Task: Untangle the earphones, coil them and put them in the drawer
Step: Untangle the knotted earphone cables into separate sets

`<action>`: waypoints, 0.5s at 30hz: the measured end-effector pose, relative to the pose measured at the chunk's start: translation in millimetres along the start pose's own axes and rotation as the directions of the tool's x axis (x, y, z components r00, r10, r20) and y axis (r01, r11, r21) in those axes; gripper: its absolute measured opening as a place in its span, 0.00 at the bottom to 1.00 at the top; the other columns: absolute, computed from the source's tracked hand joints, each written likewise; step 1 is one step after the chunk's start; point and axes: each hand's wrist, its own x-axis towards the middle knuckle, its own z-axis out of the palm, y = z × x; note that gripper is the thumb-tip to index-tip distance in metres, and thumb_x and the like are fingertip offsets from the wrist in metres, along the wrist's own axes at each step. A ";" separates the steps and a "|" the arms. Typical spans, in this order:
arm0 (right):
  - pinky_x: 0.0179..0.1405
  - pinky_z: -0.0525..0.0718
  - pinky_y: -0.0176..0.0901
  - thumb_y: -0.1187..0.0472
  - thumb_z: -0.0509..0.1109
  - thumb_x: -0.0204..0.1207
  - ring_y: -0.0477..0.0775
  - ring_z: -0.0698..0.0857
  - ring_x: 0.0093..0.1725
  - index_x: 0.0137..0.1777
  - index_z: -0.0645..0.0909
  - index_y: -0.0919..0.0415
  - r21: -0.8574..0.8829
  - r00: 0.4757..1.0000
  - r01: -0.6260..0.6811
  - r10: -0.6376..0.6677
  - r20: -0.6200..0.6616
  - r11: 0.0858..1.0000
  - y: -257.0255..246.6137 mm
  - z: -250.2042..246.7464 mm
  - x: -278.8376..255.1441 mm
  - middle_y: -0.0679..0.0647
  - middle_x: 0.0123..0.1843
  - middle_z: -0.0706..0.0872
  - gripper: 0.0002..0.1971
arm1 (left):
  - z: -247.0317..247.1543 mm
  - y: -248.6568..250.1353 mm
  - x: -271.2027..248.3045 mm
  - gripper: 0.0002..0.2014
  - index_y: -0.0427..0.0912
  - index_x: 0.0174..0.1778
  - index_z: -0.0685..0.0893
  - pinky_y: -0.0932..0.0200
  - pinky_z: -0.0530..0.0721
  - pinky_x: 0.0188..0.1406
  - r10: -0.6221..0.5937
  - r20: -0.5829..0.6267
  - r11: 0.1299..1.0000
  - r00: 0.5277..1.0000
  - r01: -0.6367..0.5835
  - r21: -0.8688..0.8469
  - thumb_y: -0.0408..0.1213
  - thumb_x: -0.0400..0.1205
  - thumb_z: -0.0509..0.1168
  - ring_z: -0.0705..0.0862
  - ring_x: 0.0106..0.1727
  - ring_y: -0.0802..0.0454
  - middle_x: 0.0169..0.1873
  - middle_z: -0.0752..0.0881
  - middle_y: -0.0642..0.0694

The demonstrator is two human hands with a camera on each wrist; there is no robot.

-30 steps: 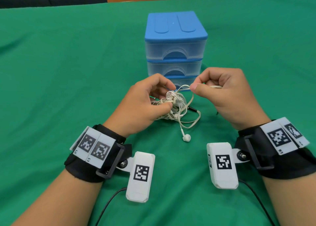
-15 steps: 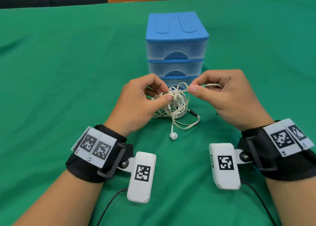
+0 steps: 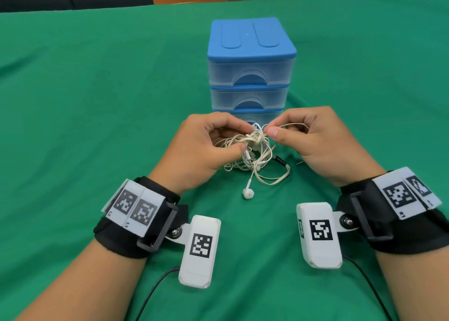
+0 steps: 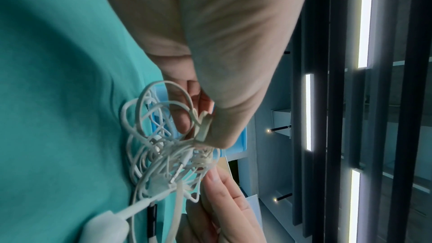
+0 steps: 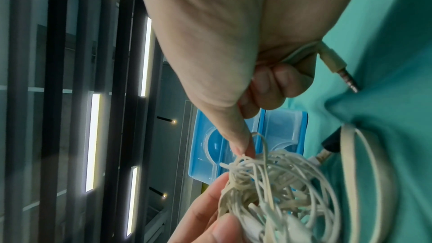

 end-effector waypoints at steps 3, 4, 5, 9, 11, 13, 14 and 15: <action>0.27 0.62 0.33 0.63 0.76 0.79 0.42 0.64 0.25 0.43 0.90 0.61 0.062 1.000 -0.005 0.006 -0.018 0.998 -1.3 0.8 -0.7 0.52 0.25 0.75 0.04 | 0.5 0.9 -0.5 0.11 0.32 0.52 0.89 0.57 0.89 0.55 -0.023 -0.026 1.000 0.999 0.022 -0.021 0.19 0.75 0.76 0.92 0.50 0.49 0.48 0.94 0.42; 0.27 0.63 0.31 0.63 0.77 0.78 0.40 0.65 0.24 0.43 0.90 0.61 0.074 1.000 -0.003 0.004 -0.016 0.997 -1.7 1.2 -1.0 0.50 0.26 0.77 0.04 | 0.4 1.1 -0.6 0.10 0.32 0.50 0.89 0.56 0.90 0.54 -0.031 -0.041 0.999 0.999 0.030 -0.023 0.20 0.75 0.76 0.92 0.47 0.50 0.47 0.93 0.41; 0.27 0.64 0.31 0.63 0.77 0.78 0.39 0.65 0.24 0.44 0.90 0.62 0.082 1.000 -0.001 0.001 -0.009 0.997 -2.0 1.7 -1.2 0.50 0.26 0.78 0.04 | 0.2 1.2 -0.5 0.09 0.32 0.49 0.88 0.56 0.90 0.52 -0.039 -0.056 0.999 0.998 0.038 -0.023 0.21 0.75 0.77 0.92 0.45 0.51 0.45 0.93 0.40; 0.25 0.69 0.22 0.69 0.75 0.78 0.36 0.73 0.22 0.47 0.88 0.69 0.128 1.000 -0.001 0.003 -0.013 0.992 -1.9 2.9 -1.0 0.40 0.24 0.82 0.03 | -0.8 -0.2 -0.2 0.06 0.33 0.46 0.88 0.55 0.85 0.42 -0.061 -0.116 0.998 0.991 0.061 -0.007 0.28 0.77 0.78 0.89 0.38 0.52 0.38 0.92 0.42; 0.27 0.70 0.22 0.68 0.75 0.78 0.37 0.74 0.23 0.44 0.88 0.65 0.144 0.999 0.006 0.001 -0.049 0.990 0.1 2.7 0.7 0.40 0.26 0.82 0.02 | -1.5 -0.9 0.4 0.04 0.36 0.43 0.89 0.57 0.82 0.41 -0.045 -0.131 0.998 0.990 0.051 0.041 0.32 0.78 0.77 0.86 0.36 0.54 0.37 0.91 0.45; 0.29 0.69 0.24 0.66 0.76 0.78 0.37 0.73 0.25 0.41 0.86 0.61 0.138 0.998 0.016 -0.008 -0.058 0.990 2.1 3.1 1.7 0.40 0.28 0.82 0.04 | -2.2 -1.4 1.0 0.04 0.39 0.42 0.89 0.60 0.81 0.39 -0.029 -0.137 0.996 0.990 0.040 0.079 0.34 0.79 0.76 0.83 0.33 0.57 0.35 0.89 0.50; 0.29 0.69 0.25 0.66 0.75 0.79 0.38 0.72 0.26 0.41 0.86 0.60 0.126 0.999 0.011 -0.007 -0.037 0.992 2.6 3.8 1.6 0.40 0.28 0.82 0.05 | -2.5 -1.6 1.3 0.04 0.39 0.42 0.88 0.59 0.80 0.38 -0.024 -0.138 0.995 0.990 0.036 0.088 0.35 0.80 0.75 0.82 0.33 0.57 0.34 0.88 0.50; 0.29 0.69 0.25 0.66 0.75 0.79 0.38 0.72 0.26 0.41 0.85 0.61 0.115 1.000 0.005 -0.004 -0.011 0.993 2.2 4.9 1.2 0.41 0.29 0.82 0.05 | -2.7 -1.5 1.7 0.05 0.40 0.42 0.88 0.57 0.80 0.38 -0.020 -0.138 0.995 0.990 0.032 0.092 0.36 0.80 0.75 0.81 0.32 0.57 0.34 0.87 0.50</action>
